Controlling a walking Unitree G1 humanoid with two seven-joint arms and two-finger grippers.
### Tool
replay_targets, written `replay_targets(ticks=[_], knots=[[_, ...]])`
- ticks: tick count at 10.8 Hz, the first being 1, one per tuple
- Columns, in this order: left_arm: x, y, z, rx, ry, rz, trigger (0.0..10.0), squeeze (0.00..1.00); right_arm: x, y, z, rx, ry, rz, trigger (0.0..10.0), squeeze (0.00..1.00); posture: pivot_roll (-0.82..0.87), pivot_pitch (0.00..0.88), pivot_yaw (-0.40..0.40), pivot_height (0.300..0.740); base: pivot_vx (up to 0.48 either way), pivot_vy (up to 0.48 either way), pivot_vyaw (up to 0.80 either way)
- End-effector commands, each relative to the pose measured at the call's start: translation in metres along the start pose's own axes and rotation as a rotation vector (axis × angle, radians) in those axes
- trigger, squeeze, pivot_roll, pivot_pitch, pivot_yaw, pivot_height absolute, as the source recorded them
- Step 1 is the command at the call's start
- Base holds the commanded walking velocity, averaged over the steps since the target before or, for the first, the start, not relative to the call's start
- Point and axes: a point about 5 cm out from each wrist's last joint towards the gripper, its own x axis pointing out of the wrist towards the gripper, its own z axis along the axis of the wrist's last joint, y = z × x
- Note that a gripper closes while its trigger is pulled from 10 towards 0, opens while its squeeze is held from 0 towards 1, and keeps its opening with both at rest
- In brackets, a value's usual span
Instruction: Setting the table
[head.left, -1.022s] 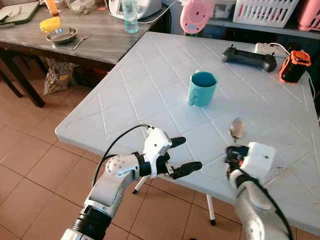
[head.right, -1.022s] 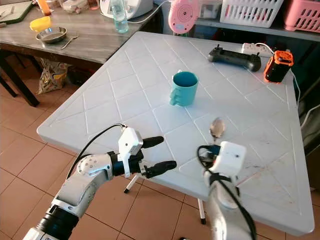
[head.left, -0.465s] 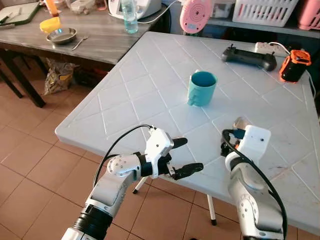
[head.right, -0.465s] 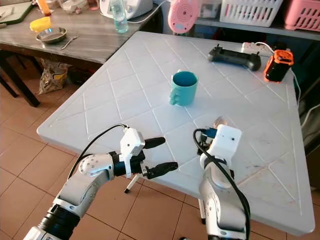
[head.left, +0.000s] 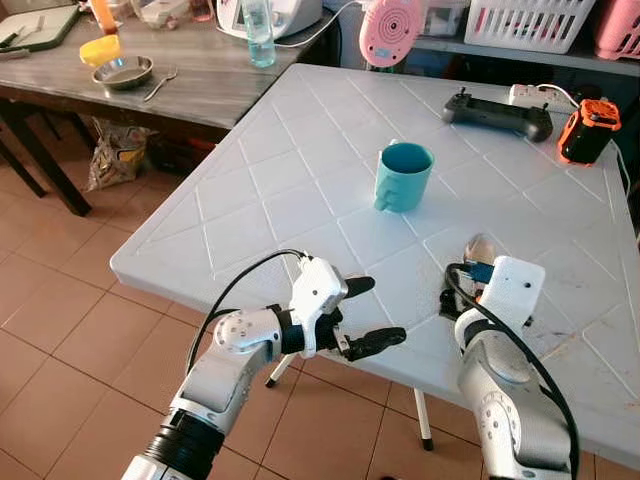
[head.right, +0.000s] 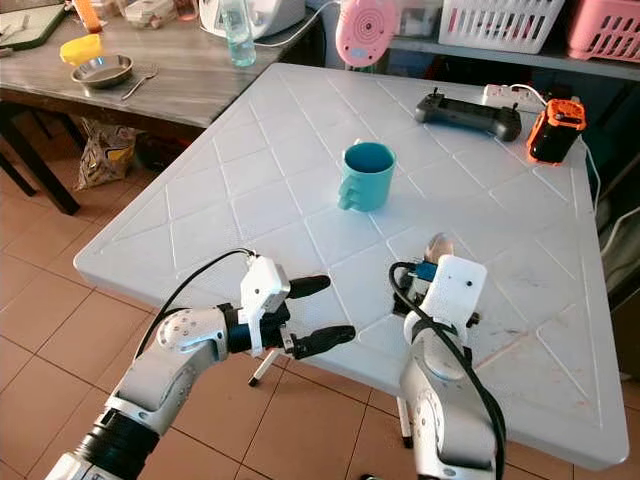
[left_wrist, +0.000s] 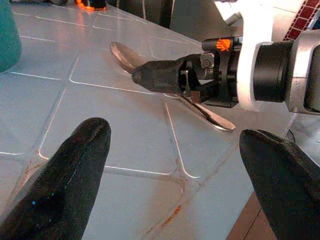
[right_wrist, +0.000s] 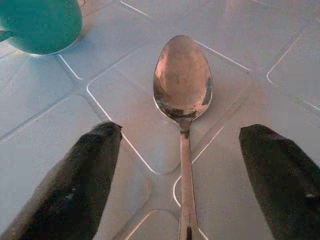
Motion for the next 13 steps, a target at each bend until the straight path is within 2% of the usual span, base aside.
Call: replay_targets(ticks=[1,3,4,5,6,7,8,9,13], knots=[[0.001,0.000,0.001,0.019,0.009,-0.021,10.0,0.00,-0.006,0.015,-0.010,0.057,0.053,0.025,10.0,1.00,-0.05,0.126,0.074,0.740,0.000,0.000,0.00],[0.002,-0.001,0.001,0.018,0.010,-0.027,10.0,0.00,-0.005,0.015,-0.016,0.073,0.085,0.032,10.0,1.00,-0.05,0.130,0.076,0.740,0.000,0.000,0.00],[0.002,-0.002,0.001,0.016,0.011,-0.029,10.0,0.00,-0.002,0.015,-0.018,0.068,0.092,0.034,10.0,0.91,-0.05,0.132,0.076,0.740,0.000,0.000,0.00],[0.001,-0.002,0.001,0.016,0.012,-0.030,10.0,0.00,0.000,0.017,-0.018,0.070,0.093,0.035,10.0,0.52,-0.05,0.133,0.076,0.740,0.000,0.000,0.00],[0.001,-0.002,0.001,0.014,0.012,-0.031,10.0,0.00,0.003,0.019,-0.017,0.083,0.097,0.027,10.0,0.00,-0.05,0.133,0.076,0.740,0.000,0.000,0.00],[0.001,-0.002,0.001,0.014,0.012,-0.031,10.0,0.00,0.004,0.021,-0.016,0.082,0.098,0.028,10.0,0.00,-0.05,0.134,0.075,0.740,0.000,0.000,0.00],[0.001,-0.003,0.001,0.012,0.013,-0.032,10.0,0.00,0.005,0.027,-0.017,0.096,0.110,0.032,3.0,0.00,-0.05,0.134,0.075,0.740,0.000,0.000,0.00],[0.001,-0.003,0.000,0.011,0.013,-0.033,10.0,0.00,0.005,0.031,-0.019,0.115,0.119,0.031,0.0,0.00,-0.05,0.133,0.074,0.740,0.000,0.000,0.00],[0.001,-0.003,-0.001,0.008,0.018,-0.036,10.0,0.00,0.003,0.031,-0.026,0.117,0.153,0.023,0.0,0.00,-0.05,0.133,0.073,0.740,0.000,0.000,0.00]])
